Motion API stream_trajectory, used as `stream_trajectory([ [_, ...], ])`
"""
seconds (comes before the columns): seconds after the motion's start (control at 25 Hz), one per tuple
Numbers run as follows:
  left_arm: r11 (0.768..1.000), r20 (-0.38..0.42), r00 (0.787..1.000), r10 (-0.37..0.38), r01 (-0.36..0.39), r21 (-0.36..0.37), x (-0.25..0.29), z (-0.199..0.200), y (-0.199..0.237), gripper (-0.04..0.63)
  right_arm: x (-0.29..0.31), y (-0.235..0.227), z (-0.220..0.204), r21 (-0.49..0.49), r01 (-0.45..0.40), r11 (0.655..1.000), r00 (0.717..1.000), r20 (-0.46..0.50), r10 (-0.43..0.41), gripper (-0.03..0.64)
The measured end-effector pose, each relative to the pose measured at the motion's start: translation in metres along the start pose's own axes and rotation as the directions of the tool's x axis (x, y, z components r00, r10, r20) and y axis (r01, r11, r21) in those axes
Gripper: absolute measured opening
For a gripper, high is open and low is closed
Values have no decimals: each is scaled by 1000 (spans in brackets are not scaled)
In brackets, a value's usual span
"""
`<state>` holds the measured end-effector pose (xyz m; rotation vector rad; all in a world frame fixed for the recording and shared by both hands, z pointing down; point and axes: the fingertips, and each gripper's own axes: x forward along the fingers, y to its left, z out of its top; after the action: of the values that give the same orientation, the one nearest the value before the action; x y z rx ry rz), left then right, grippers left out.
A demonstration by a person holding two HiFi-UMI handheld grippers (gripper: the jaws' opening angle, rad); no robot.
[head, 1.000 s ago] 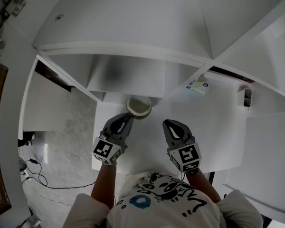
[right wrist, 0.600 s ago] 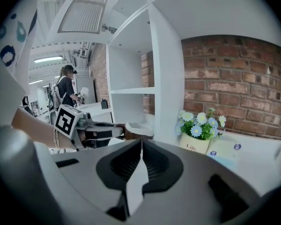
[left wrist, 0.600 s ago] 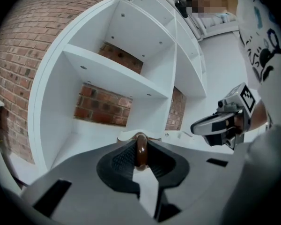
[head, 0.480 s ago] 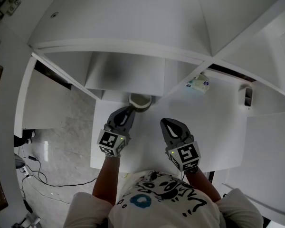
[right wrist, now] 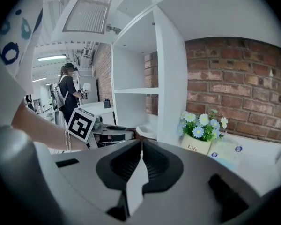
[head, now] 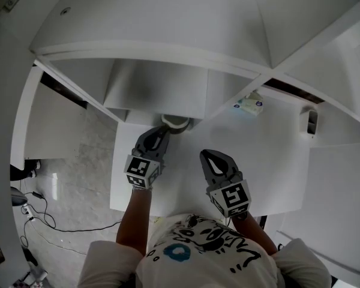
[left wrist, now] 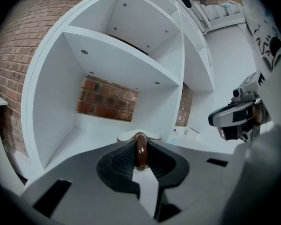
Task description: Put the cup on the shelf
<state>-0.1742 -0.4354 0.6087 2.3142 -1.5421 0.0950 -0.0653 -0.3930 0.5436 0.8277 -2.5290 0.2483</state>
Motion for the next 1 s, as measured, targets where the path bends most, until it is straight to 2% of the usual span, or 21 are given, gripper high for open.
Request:
stream_trajectory([
  [0.28,1000,-12,1000,18,-18,-1,7,-5,6,60,0,1,-1,-17,-17,1000,1000,-5,17,28],
  [0.6,1000,-19,1000,-3,3,11,19,-9,7,60,2,-4,0,-15,-22,1000,1000,-1,22,28],
  [0.8,1000,-46,999,-10,9,-16,23,-19,12,60,2,-6,0,-9,-19,1000,1000,-3,19,28],
  [1.0,999,-92,996,-7,10,33,24,-27,10,60,1,-8,0,-3,-16,1000,1000,2,16,28],
])
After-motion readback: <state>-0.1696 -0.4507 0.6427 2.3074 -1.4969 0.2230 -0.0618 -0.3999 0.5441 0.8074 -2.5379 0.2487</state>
